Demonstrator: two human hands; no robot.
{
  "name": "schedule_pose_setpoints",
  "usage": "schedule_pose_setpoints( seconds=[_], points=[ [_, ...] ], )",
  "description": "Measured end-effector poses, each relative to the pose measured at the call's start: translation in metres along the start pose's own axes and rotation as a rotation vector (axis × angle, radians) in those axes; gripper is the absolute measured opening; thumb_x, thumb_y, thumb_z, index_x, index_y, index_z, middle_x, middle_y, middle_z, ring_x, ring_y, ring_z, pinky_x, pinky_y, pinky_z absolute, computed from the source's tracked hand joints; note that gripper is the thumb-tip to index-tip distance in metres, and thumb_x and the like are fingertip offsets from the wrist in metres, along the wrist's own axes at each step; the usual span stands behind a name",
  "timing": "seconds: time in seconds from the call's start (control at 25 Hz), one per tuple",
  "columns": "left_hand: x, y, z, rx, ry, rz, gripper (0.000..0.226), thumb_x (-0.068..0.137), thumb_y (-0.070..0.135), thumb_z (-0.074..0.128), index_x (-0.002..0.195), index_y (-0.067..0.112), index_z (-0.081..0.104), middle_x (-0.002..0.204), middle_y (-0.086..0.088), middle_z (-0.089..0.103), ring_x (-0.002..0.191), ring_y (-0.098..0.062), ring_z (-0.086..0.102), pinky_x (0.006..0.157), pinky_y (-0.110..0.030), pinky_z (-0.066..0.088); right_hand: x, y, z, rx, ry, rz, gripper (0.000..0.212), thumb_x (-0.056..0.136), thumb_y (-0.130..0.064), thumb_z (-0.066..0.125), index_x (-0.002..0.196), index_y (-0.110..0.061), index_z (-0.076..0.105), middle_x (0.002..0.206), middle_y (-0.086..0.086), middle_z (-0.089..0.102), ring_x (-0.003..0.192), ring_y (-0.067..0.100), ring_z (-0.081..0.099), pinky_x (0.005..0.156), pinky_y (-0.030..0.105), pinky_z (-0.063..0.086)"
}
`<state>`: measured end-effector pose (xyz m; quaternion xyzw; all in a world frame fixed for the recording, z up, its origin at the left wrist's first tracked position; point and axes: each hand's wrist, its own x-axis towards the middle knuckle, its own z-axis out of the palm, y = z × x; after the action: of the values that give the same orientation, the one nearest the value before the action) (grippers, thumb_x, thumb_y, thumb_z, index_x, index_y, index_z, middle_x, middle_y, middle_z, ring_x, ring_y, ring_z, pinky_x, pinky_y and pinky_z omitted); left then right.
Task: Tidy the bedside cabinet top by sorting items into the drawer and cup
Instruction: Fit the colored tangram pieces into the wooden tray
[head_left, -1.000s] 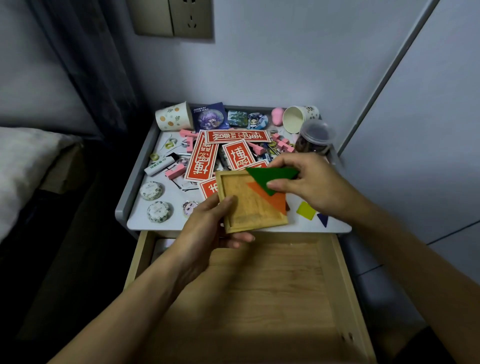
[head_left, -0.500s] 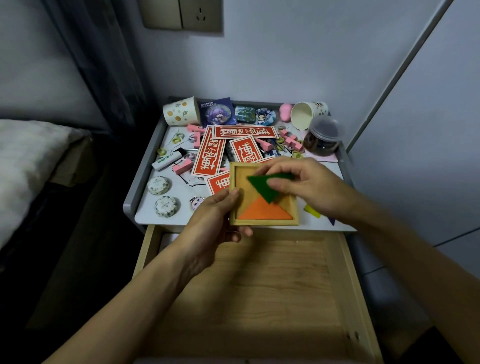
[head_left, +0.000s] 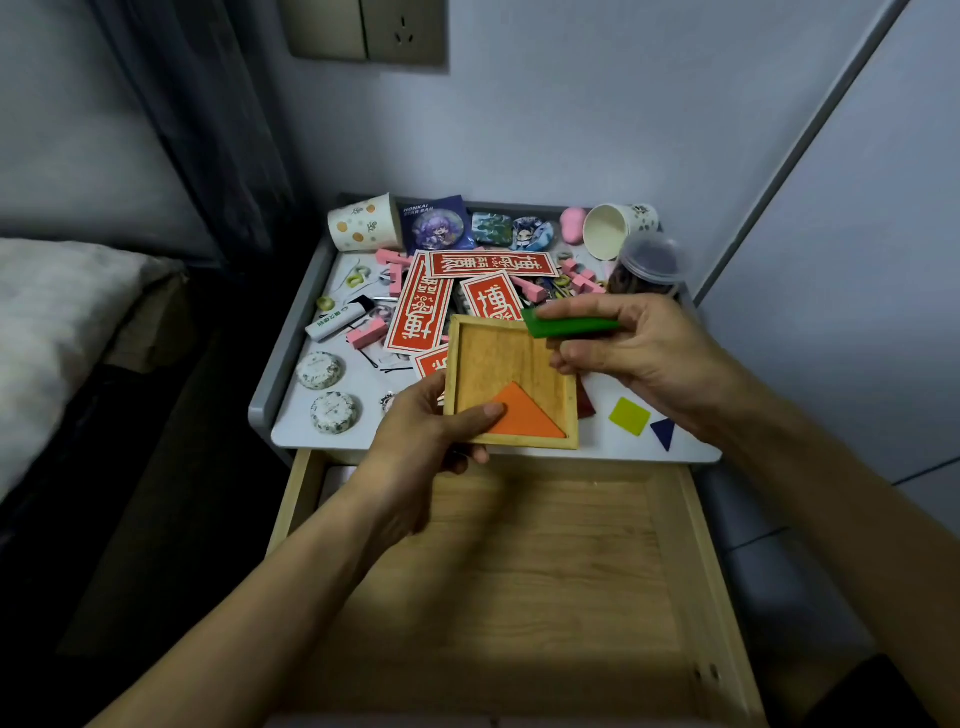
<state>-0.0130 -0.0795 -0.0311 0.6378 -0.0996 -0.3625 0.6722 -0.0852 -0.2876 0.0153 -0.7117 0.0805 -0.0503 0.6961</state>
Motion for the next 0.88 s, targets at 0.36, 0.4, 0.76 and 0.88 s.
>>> schedule_pose_setpoints(
  seconds=[0.36,0.4,0.76,0.88],
  points=[
    [0.000,0.001,-0.002,0.143,-0.042,0.056,0.031,0.089,0.009,0.069,0.118,0.010,0.060,0.104,-0.024,0.069,0.051,-0.015,0.053,0.051,-0.026,0.037,0.001,0.016,0.007,-0.408,0.006,0.087,0.009,0.090,-0.019,0.067,0.093,-0.012,0.062,0.047,-0.001,0.056,0.035,0.005,0.044,0.038,0.016,0.037],
    [0.001,0.001,-0.003,0.143,-0.040,0.056,0.030,0.089,0.009,0.069,0.117,0.009,0.060,0.104,-0.024,0.069,0.050,-0.015,0.053,0.052,-0.026,0.037,0.002,0.017,0.009,-0.495,0.026,0.067,0.013,0.088,-0.020,0.070,0.093,-0.015,0.059,0.046,-0.004,0.057,0.038,0.004,0.047,0.040,0.019,0.041],
    [0.006,0.002,-0.011,0.128,-0.077,0.012,0.033,0.087,0.009,0.071,0.118,0.010,0.062,0.100,-0.019,0.072,0.050,-0.017,0.054,0.057,-0.032,0.039,0.004,0.020,0.005,-0.806,0.263,-0.050,0.038,0.080,-0.044,0.073,0.108,-0.028,0.054,0.076,-0.010,0.046,0.066,0.007,0.047,0.057,0.027,0.040],
    [0.008,0.003,-0.014,0.144,-0.092,0.001,0.031,0.086,0.010,0.072,0.115,0.010,0.063,0.099,-0.018,0.073,0.051,-0.018,0.054,0.060,-0.033,0.040,0.006,0.026,0.002,-0.686,0.161,0.116,0.029,0.092,-0.041,0.060,0.107,-0.016,0.062,0.091,-0.001,0.063,0.074,0.010,0.060,0.060,0.023,0.047]
  ],
)
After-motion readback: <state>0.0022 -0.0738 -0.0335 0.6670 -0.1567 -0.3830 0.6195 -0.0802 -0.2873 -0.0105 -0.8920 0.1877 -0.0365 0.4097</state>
